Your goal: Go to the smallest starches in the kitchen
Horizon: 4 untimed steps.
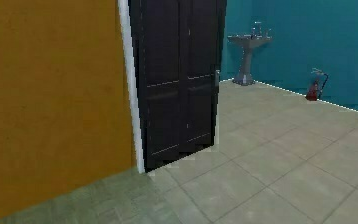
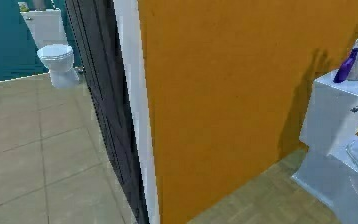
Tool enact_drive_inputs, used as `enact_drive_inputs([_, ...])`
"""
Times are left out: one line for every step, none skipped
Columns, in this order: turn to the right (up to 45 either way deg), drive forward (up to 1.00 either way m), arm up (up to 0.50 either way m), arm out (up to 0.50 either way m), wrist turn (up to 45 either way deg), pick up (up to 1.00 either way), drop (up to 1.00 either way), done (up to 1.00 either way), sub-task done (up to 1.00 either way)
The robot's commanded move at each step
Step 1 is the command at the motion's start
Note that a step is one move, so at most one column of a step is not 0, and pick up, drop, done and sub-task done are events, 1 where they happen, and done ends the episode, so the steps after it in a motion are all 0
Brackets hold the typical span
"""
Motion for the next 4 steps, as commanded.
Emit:
enact_drive_inputs([-27.0, 0.0, 0.0, 0.0, 0.0, 0.0, 0.0, 0.0, 0.0])
enact_drive_inputs([0.0, 0.3, 0.0, 0.0, 0.0, 0.0, 0.0, 0.0, 0.0])
enact_drive_inputs([45.0, 0.0, 0.0, 0.0, 0.0, 0.0, 0.0, 0.0, 0.0])
enact_drive_inputs([36.0, 0.0, 0.0, 0.0, 0.0, 0.0, 0.0, 0.0, 0.0])
